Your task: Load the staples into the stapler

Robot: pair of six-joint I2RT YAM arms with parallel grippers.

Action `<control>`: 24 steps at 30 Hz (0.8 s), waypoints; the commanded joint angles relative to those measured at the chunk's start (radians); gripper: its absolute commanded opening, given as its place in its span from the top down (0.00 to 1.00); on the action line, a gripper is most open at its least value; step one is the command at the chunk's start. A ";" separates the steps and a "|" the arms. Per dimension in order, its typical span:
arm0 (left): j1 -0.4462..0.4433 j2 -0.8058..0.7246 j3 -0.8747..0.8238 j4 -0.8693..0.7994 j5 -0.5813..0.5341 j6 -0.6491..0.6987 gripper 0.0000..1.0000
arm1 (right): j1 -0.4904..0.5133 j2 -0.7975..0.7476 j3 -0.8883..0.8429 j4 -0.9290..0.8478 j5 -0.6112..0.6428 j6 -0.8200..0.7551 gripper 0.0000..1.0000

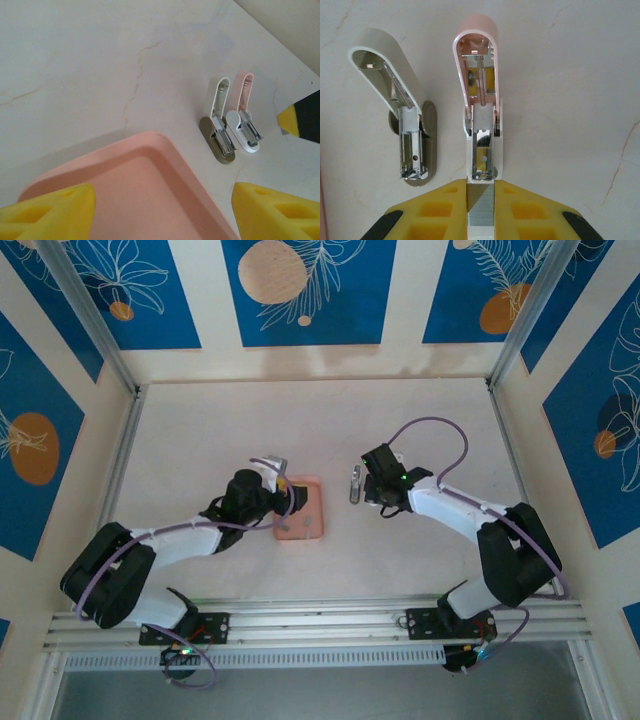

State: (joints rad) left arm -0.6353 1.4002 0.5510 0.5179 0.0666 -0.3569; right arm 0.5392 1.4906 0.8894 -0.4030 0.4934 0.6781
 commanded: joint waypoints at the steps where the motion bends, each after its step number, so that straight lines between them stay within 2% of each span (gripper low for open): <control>1: -0.008 0.012 0.028 0.036 -0.027 0.021 0.28 | -0.016 0.030 0.001 0.030 -0.022 -0.016 0.83; 24: -0.007 0.016 0.020 0.048 -0.047 0.040 0.26 | -0.041 0.130 0.057 0.087 -0.036 -0.054 0.83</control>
State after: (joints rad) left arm -0.6357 1.4044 0.5552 0.5388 0.0372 -0.3363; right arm 0.5026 1.6051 0.9127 -0.3290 0.4671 0.6388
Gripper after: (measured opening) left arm 0.739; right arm 0.171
